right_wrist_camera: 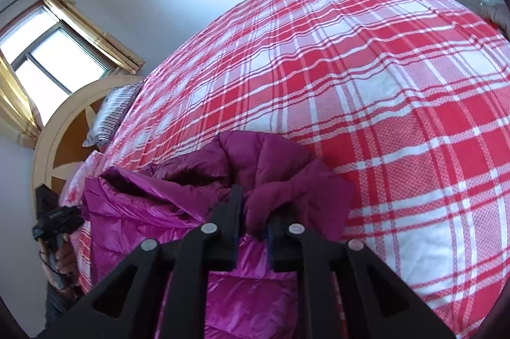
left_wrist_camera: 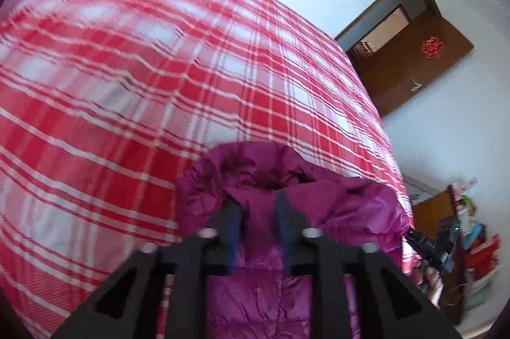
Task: Fold large clothes
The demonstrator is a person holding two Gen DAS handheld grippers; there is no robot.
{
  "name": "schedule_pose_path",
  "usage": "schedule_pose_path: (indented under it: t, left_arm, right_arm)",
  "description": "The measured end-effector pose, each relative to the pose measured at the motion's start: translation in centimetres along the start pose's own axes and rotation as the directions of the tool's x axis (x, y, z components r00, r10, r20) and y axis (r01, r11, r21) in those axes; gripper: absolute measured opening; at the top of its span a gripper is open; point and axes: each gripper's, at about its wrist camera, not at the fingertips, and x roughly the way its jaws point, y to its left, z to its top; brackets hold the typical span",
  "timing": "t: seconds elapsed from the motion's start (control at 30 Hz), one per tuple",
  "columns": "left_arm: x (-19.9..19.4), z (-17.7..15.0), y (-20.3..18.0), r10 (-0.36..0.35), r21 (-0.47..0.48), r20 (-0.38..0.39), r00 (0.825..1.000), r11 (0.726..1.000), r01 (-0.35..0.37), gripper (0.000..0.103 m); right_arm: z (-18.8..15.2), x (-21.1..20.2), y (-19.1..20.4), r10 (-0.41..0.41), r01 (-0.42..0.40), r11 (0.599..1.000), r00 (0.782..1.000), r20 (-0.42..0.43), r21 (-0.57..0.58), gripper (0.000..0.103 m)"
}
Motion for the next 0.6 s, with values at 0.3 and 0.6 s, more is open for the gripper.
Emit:
schedule_pose_path:
  t: [0.3, 0.6]
  left_arm:
    - [-1.8, -0.3, -2.1, 0.070, 0.055, 0.146, 0.987, 0.995, -0.079, 0.086]
    - [2.9, -5.1, -9.7, 0.144, 0.338, 0.197, 0.970, 0.918, -0.205, 0.086]
  right_arm:
    - [0.0, 0.0, 1.5, -0.104, 0.106, 0.992, 0.994, 0.030, -0.068, 0.040]
    - [-3.4, -4.0, 10.7, -0.170, 0.219, 0.959, 0.953, 0.251, -0.181, 0.091]
